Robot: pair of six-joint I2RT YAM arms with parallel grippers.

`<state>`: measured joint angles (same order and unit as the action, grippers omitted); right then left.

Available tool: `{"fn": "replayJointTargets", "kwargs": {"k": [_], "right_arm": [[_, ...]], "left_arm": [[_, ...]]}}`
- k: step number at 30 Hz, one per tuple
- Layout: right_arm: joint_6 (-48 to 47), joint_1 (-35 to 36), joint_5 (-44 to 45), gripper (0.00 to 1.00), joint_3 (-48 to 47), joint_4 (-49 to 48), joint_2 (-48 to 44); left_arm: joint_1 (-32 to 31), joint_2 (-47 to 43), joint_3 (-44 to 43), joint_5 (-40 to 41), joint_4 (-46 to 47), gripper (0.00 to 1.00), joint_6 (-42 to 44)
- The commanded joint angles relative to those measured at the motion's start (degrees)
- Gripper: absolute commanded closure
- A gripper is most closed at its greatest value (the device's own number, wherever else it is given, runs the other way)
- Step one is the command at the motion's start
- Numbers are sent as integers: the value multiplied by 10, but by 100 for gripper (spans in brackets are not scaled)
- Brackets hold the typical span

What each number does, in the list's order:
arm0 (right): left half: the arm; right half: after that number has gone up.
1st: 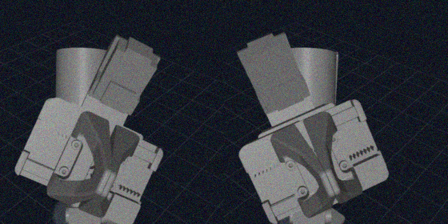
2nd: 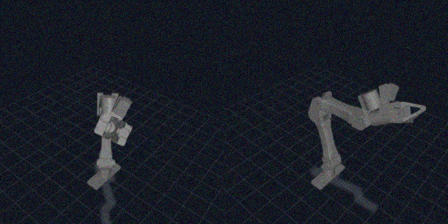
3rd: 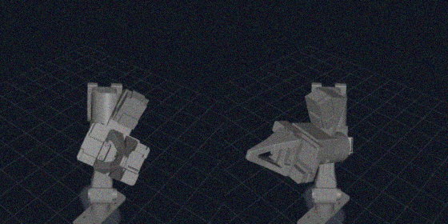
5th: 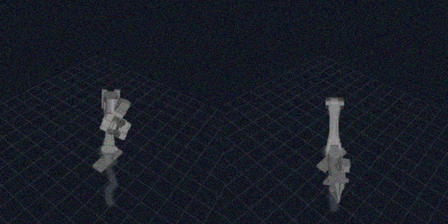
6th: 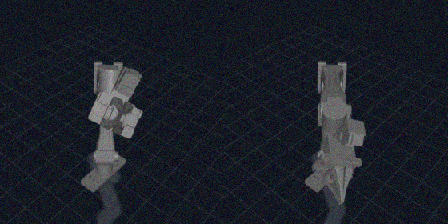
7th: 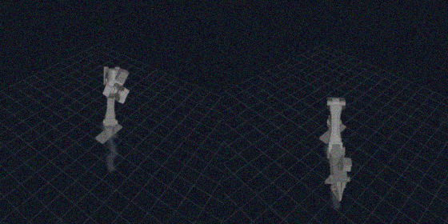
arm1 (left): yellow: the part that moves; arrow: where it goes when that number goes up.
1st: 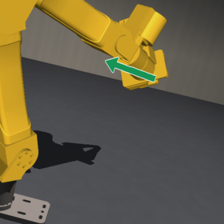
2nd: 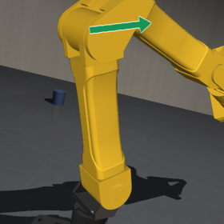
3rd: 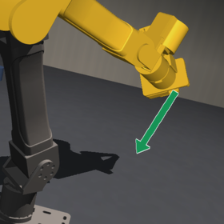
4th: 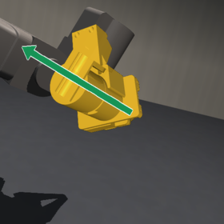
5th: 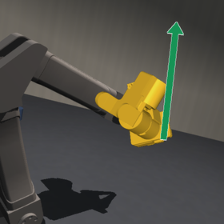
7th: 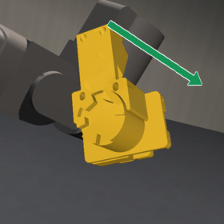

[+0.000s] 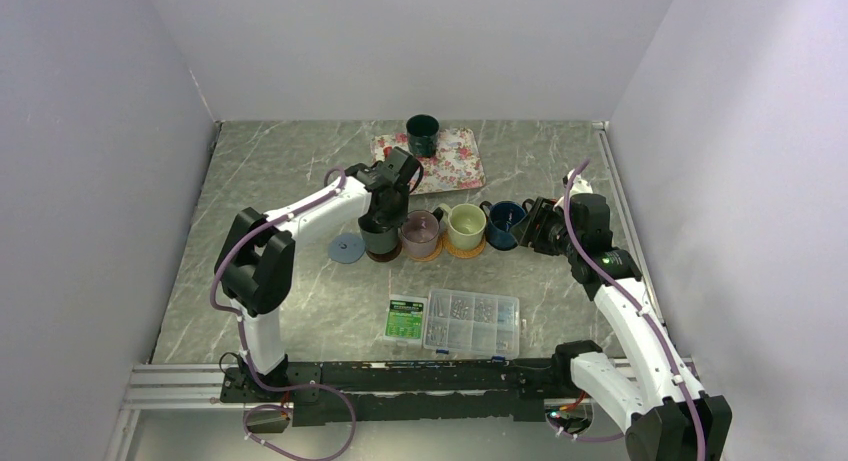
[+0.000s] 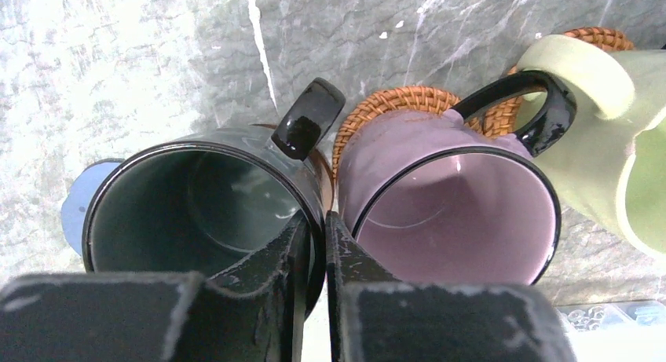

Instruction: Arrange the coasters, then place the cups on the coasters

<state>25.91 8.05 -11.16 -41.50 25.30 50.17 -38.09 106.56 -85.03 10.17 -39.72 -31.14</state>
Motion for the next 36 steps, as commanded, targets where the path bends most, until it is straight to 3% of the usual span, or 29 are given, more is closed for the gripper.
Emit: {"fn": "replayJointTargets", "kwargs": {"k": [1, 8, 20, 36], "right_arm": [[-9, -1, 5, 47, -1, -2, -5], [-8, -1, 2, 47, -2, -3, -6], [-3, -1, -4, 47, -2, -4, -8], [-3, -1, -6, 47, -1, 3, -17]], "left_arm": [[-3, -18, 7, -7, 17, 79, -13], [-5, -26, 8, -9, 13, 72, -13], [-6, -55, 11, -13, 3, 68, -14], [-6, -104, 53, -61, 55, 53, -19]]}}
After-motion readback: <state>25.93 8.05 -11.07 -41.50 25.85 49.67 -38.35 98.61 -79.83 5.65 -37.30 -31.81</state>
